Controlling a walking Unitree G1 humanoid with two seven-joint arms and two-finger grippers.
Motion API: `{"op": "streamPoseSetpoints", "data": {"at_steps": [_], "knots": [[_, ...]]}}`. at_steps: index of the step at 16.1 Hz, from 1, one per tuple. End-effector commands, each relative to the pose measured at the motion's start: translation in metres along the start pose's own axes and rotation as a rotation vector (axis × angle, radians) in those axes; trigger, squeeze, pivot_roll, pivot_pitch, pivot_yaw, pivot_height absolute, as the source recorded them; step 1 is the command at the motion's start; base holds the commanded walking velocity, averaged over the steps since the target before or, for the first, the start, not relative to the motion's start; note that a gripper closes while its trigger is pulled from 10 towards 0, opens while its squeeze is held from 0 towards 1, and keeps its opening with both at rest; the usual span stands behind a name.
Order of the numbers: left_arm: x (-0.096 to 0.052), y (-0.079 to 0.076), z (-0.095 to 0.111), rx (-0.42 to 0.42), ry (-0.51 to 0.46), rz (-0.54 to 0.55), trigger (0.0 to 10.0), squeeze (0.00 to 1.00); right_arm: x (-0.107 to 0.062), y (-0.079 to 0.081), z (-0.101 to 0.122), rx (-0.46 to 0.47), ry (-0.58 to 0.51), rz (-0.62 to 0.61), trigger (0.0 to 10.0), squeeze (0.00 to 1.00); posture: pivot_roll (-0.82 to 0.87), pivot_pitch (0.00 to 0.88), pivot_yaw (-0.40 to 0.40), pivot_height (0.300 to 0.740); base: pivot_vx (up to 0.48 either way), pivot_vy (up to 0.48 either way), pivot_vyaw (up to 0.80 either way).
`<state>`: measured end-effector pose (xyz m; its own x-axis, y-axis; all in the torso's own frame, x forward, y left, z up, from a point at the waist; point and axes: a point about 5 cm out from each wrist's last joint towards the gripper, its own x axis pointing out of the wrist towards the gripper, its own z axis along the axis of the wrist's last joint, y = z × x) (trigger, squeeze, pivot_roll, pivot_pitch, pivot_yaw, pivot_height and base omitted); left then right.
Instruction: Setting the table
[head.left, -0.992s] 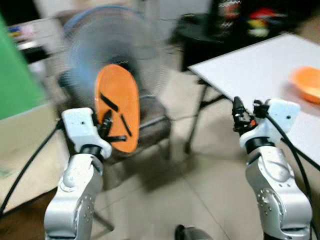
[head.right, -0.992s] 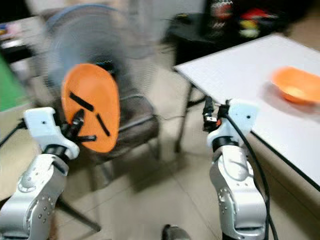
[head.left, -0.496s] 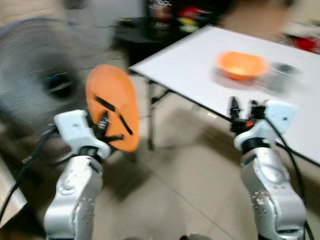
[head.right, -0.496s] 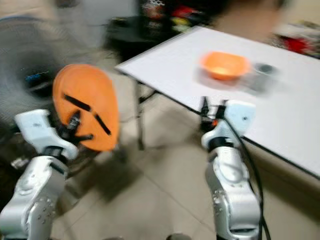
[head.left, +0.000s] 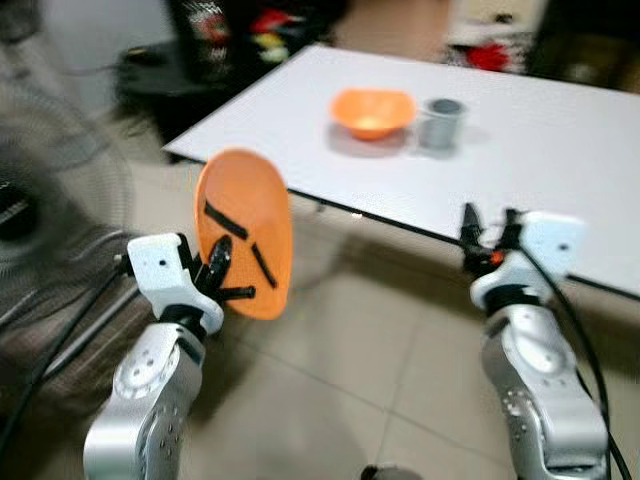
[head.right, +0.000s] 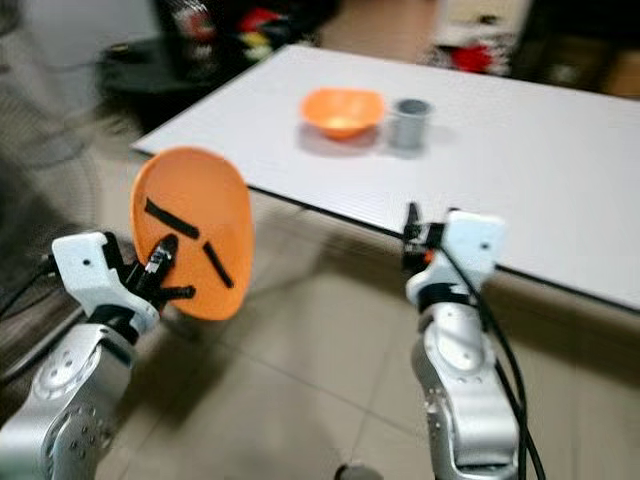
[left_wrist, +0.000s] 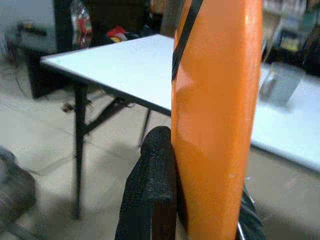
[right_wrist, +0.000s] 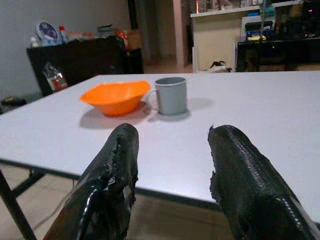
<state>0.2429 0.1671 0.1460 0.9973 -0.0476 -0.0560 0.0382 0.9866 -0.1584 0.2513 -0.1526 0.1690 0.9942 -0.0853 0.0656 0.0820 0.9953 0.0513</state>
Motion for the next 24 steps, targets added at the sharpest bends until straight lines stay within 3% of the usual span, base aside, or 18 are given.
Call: {"op": "streamPoseSetpoints", "data": {"at_steps": [1,2,4,6,10,17,24], "knots": [[0.003,0.004,0.009,0.082,-0.061,0.028,10.0,0.00,-0.002,-0.003,-0.006,-0.010,0.033,0.010,10.0,0.00,0.00,0.000,0.067,0.740,0.000,0.000,-0.80],[0.003,0.005,0.011,0.103,-0.080,0.016,10.0,0.00,-0.003,-0.003,-0.008,-0.010,0.045,0.022,10.0,0.00,0.01,0.000,0.059,0.740,0.000,0.000,-0.80],[0.001,0.007,0.018,0.227,-0.127,-0.042,10.0,0.00,-0.003,-0.009,-0.017,-0.007,0.093,0.013,10.0,0.00,0.01,0.000,0.046,0.740,0.000,0.000,-0.80],[0.002,0.009,0.017,0.240,-0.120,-0.041,10.0,0.00,-0.002,-0.012,-0.023,-0.023,0.118,0.001,10.0,0.00,0.01,0.000,0.047,0.740,0.000,0.000,-0.80],[0.007,0.012,0.013,0.246,-0.114,-0.045,10.0,0.00,-0.009,-0.003,-0.027,-0.032,0.160,0.113,10.0,0.00,0.00,0.000,0.054,0.740,0.000,0.144,-0.20],[0.009,0.011,0.013,0.252,-0.118,-0.061,10.0,0.00,-0.008,-0.008,-0.024,0.048,0.159,0.065,10.0,0.00,-0.01,0.000,0.056,0.740,0.000,0.316,0.00],[0.013,0.014,0.015,0.268,-0.120,-0.072,10.0,0.00,-0.007,-0.004,-0.025,0.071,0.160,0.063,10.0,0.00,0.00,0.000,0.068,0.740,0.000,0.385,-0.13]]}}
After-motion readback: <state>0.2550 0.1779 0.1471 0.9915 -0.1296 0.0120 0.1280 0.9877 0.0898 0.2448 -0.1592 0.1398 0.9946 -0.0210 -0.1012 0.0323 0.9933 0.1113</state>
